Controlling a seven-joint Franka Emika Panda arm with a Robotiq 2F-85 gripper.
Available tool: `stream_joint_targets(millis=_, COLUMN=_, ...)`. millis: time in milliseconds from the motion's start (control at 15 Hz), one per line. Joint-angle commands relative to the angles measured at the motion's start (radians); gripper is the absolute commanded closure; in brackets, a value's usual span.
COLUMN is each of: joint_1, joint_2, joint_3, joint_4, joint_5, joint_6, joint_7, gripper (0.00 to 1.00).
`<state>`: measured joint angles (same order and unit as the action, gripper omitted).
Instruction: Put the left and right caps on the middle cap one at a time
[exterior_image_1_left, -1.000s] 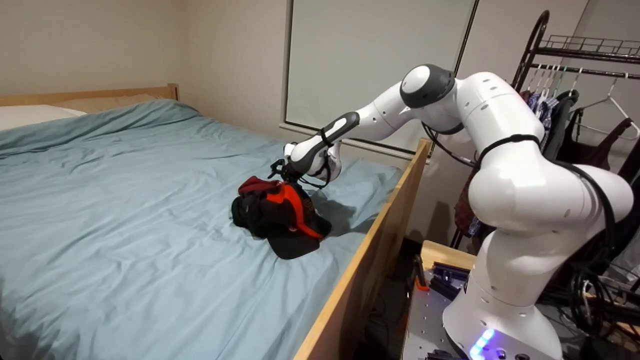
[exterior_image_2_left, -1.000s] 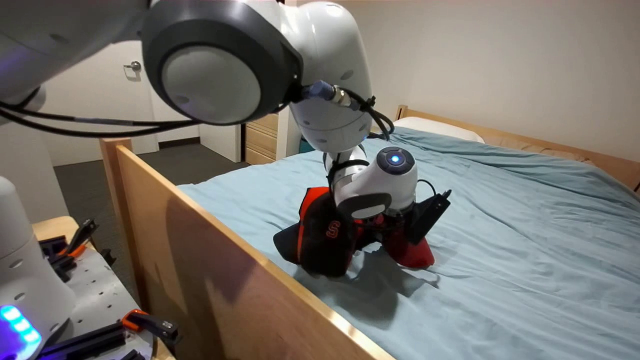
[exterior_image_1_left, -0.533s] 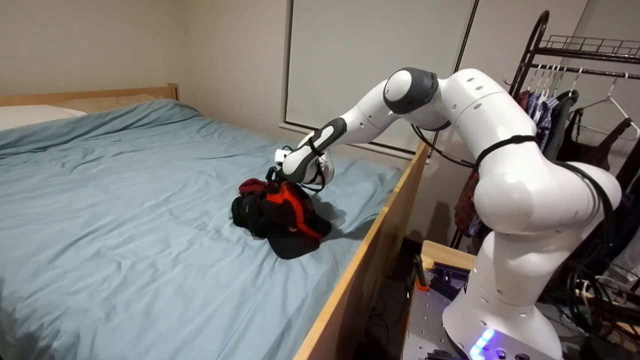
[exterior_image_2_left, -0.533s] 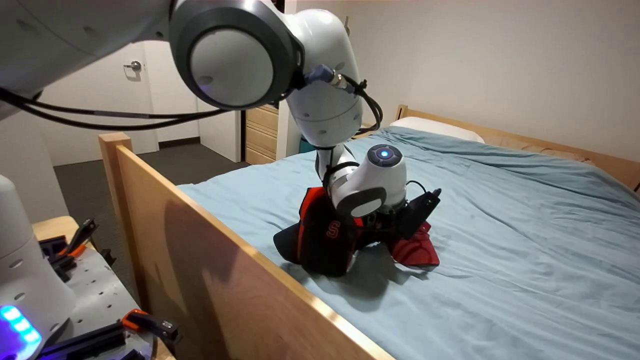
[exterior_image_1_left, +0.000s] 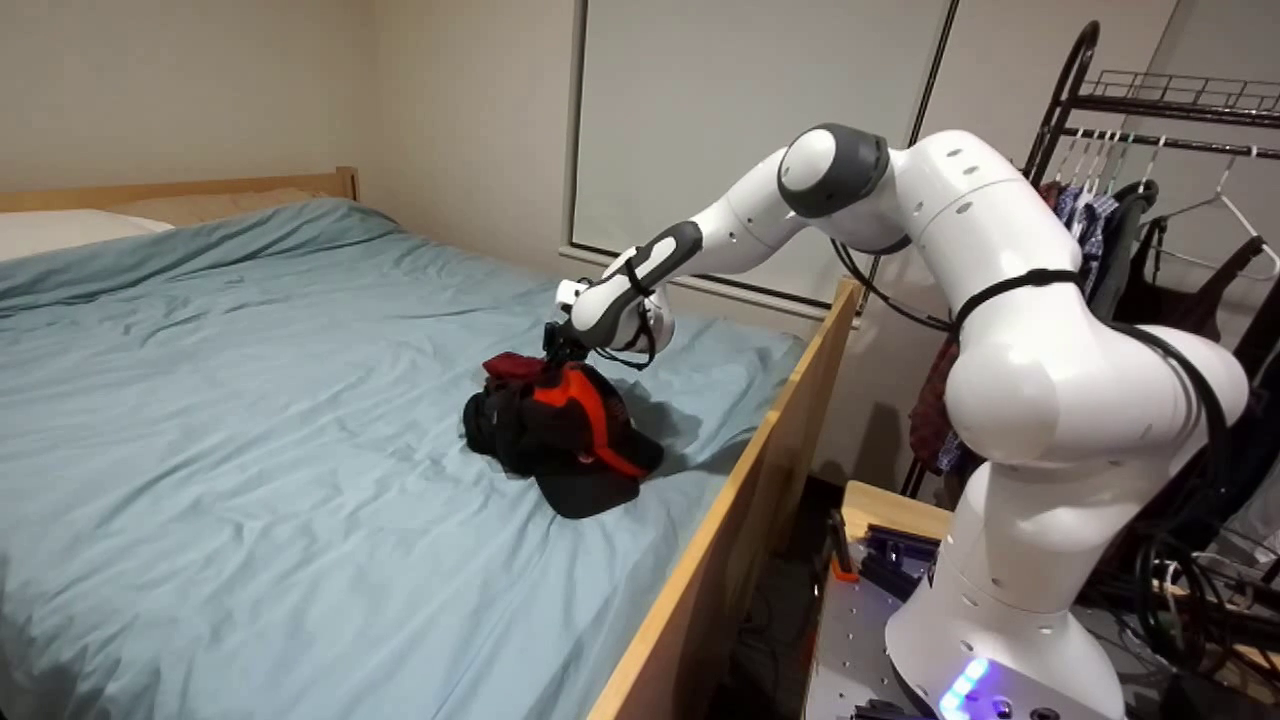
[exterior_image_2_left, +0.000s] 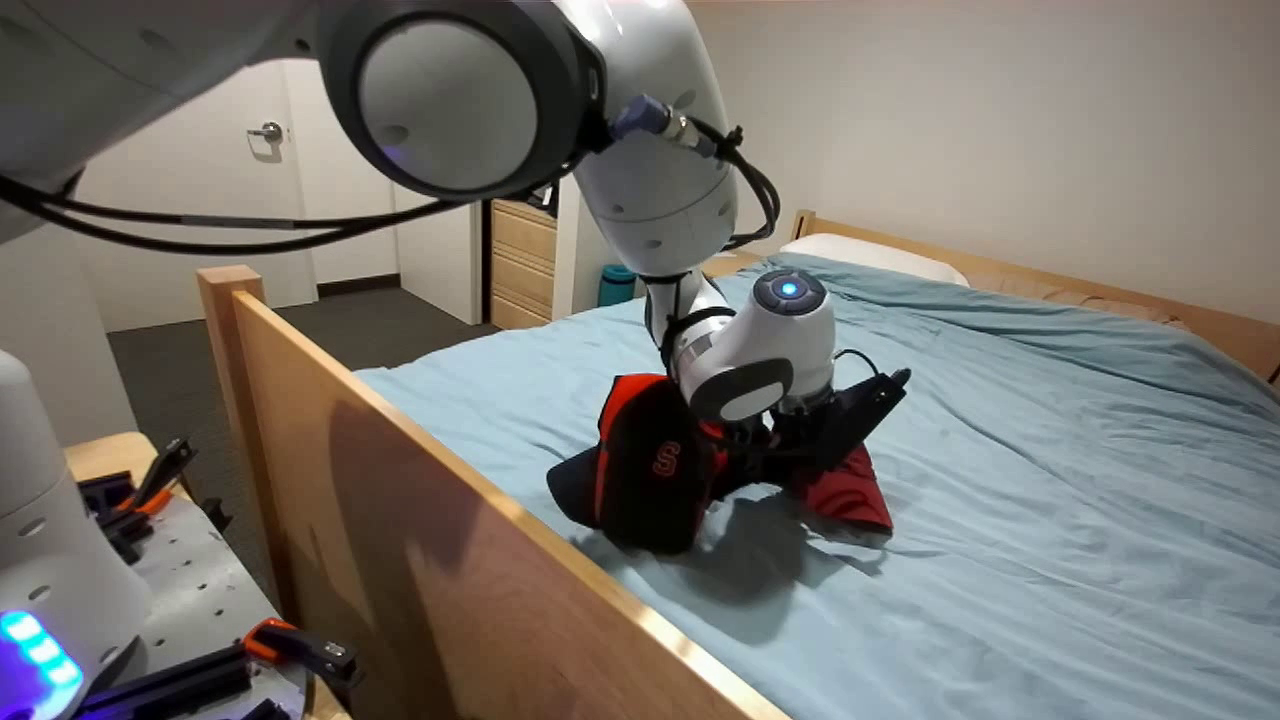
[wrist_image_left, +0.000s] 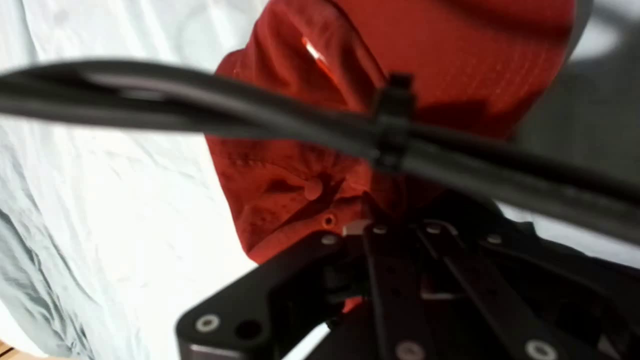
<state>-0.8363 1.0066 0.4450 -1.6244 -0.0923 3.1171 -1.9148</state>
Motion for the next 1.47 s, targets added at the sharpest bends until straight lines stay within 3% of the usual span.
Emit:
stream_joint_targets(millis=0, joint_1=-0.120, joint_2=-0.071, joint_3=0.108, joint_4=-0.042, joint_5=0.002, joint_6=-0.076, joint_7=0.029, gripper=0.98)
stream_joint_targets(millis=467, joint_1=-0.403, joint_2=-0.184, joint_3=0.377, joint_4=-0.166, joint_5=0.084, joint_6=-0.157, joint_7=0.008, gripper=0.97)
stream_joint_targets(millis=867, joint_1=-0.577, joint_2=-0.408, joint_3=0.446, joint_4=-0.440, joint_5=0.197, joint_6=-0.327, joint_7=0.076, gripper=0.97)
stream_joint_targets(millis=1000, joint_1=-0.632, joint_2=-0.477, joint_3=0.484, joint_4=-0.546, joint_5=0.276, joint_6=-0.252, joint_7=0.086, gripper=0.97)
stream_joint_targets(millis=1200, joint_1=-0.783, joint_2=-0.532, joint_3=0.672, joint_4=-0.721, joint_5=0.393, joint_6=-0.003, joint_7=0.105, gripper=0.97)
stream_joint_targets(millis=1400, joint_1=-0.922, joint_2=-0.575, joint_3=0.868, joint_4=-0.877, joint_5=0.322, joint_6=0.179, joint_7=0.301, gripper=0.97)
